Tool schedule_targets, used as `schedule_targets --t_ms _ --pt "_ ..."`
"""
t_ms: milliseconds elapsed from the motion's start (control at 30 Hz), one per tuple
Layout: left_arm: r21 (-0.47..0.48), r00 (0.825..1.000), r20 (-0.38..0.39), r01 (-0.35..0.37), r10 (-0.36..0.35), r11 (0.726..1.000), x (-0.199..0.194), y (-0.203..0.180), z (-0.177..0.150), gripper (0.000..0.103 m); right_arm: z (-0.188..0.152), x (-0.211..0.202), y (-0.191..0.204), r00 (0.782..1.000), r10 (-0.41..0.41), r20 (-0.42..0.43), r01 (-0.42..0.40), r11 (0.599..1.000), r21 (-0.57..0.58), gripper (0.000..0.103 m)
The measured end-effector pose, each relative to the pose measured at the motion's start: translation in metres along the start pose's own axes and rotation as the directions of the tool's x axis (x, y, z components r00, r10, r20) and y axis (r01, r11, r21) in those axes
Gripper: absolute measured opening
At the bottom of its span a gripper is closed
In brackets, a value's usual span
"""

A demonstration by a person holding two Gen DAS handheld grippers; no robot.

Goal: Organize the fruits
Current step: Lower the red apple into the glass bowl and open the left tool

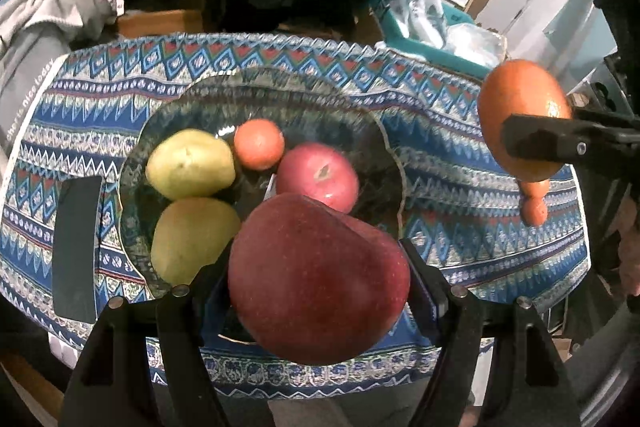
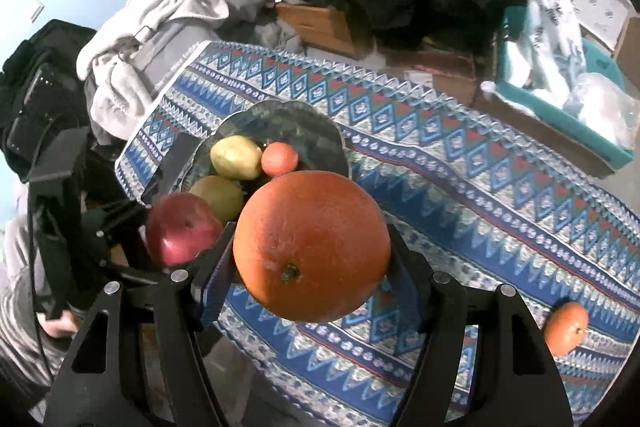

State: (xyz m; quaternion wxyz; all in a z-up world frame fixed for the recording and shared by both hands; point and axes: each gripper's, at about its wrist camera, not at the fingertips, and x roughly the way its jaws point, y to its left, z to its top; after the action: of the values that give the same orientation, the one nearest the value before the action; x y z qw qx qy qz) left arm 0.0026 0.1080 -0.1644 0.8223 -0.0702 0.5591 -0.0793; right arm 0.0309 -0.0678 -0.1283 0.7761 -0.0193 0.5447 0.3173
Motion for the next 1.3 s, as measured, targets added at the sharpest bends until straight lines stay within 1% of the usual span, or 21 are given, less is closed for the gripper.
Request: schedule_targets --t_ms 100,400,800,967,1067,1133,1200,1300 --pt "-0.020 1.000 -0.017 0.002 -0.002 1.000 0.009 0.003 -0.002 0.077 0.003 0.013 0.003 1.000 -0.004 -0.022 0.004 1.000 -0.004 0.070" --pt "-0.023 0.999 -0.048 -0.002 0.001 1.000 0.028 0.005 -0.004 0.077 0.008 0.043 0.008 0.998 -0.008 -0.069 0.007 1.000 -0.022 0.070" --pt "-0.061 0.993 -0.120 -0.010 0.002 0.998 0.048 0.015 -0.010 0.077 0.014 0.060 0.017 0.995 -0.006 -0.099 0.002 0.999 -0.040 0.070" --pt "-0.071 0.991 -0.134 -0.009 0.000 0.997 0.045 0.015 -0.010 0.077 0.016 0.062 0.018 0.995 -0.008 -0.101 0.004 0.999 -0.040 0.070" --pt "-0.078 0.991 -0.135 -0.013 0.002 0.997 0.043 0.017 -0.009 0.076 0.018 0.065 0.018 0.995 -0.012 -0.103 0.008 0.999 -0.040 0.070" --pt "-0.085 0.993 -0.115 -0.022 0.012 0.996 0.037 0.019 -0.007 0.076 0.020 0.067 0.018 0.994 -0.016 -0.104 0.012 0.999 -0.038 0.070" --pt "-0.093 0.995 -0.100 0.007 -0.016 0.996 0.030 0.020 -0.005 0.077 0.021 0.069 0.016 0.994 -0.020 -0.107 0.016 0.999 -0.036 0.070" --pt "-0.096 0.996 -0.085 0.012 -0.020 0.995 0.023 0.022 -0.003 0.077 0.025 0.072 0.015 0.994 -0.020 -0.106 0.017 0.999 -0.028 0.070"
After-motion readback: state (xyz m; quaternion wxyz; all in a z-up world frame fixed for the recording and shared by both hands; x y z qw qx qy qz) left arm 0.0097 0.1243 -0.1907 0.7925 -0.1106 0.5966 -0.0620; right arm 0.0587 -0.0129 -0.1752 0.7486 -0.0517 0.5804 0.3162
